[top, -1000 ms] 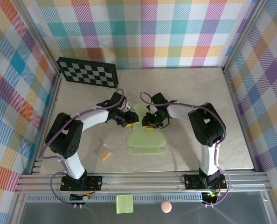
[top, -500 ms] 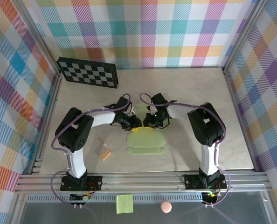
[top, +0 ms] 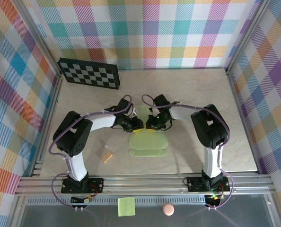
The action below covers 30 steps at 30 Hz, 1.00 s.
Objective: Fold the paper box
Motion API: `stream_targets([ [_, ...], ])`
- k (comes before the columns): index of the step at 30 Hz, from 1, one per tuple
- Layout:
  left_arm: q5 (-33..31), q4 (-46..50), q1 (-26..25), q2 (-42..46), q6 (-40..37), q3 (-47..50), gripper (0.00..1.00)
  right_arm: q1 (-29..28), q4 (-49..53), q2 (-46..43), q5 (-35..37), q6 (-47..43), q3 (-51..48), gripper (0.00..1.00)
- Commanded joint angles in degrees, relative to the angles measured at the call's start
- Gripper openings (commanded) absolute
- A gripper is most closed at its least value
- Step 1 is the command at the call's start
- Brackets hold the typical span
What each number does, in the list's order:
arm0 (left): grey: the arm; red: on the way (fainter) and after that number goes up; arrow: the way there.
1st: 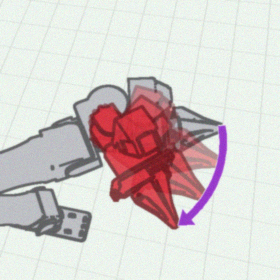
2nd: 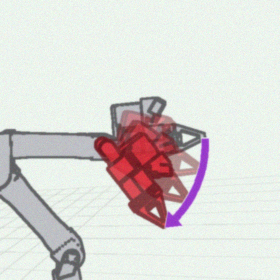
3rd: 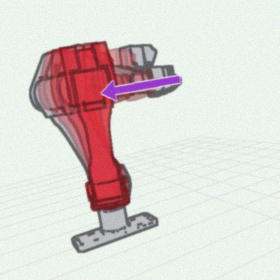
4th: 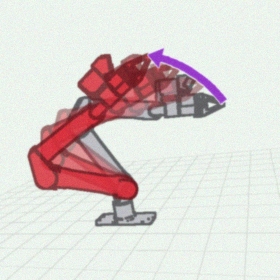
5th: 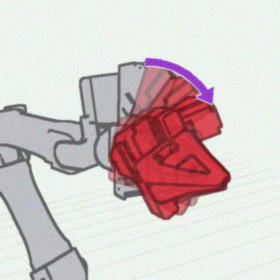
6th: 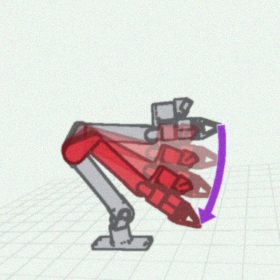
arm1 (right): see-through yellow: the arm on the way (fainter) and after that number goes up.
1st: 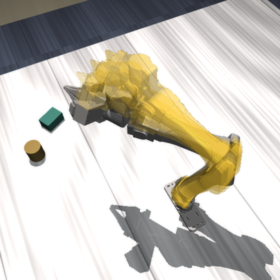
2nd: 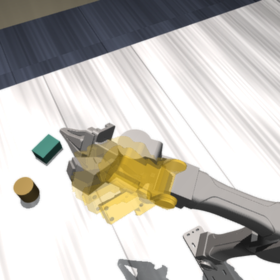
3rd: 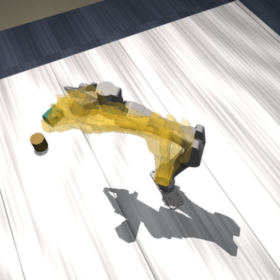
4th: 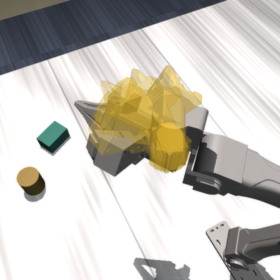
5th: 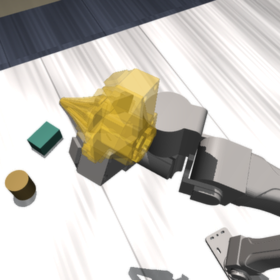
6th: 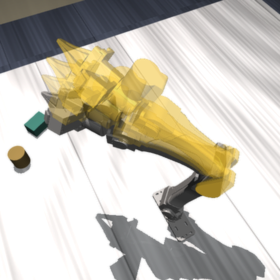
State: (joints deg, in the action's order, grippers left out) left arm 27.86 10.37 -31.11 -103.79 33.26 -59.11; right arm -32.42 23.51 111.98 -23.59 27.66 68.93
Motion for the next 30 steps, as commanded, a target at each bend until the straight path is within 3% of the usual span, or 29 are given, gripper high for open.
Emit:
stream_targets([
  [1,-4.32,1.76,0.19,6.44,-1.27,-0.35,0.35,1.35,3.38,-2.88,-0.52,-0.05,0.77,0.16],
  [7,-5.25,1.52,4.71,10.83,-2.16,-0.31,0.39,4.18,5.23,-1.79,-1.65,0.24,7.34,0.23],
  [15,-2.16,3.07,9.86,8.64,-3.98,-4.28,0.4,5.78,9.25,7.61,-3.23,0.38,21.89,0.33],
  [23,-0.35,2.72,11.93,6.57,-4.12,-6.08,0.4,6.19,11.81,17.42,-4.61,1.51,34.34,0.34],
  [30,0.24,2.37,12.83,5.73,-4.1,-6.19,0.4,6.44,13.25,22.53,-4.44,1.69,39.59,0.34],
])
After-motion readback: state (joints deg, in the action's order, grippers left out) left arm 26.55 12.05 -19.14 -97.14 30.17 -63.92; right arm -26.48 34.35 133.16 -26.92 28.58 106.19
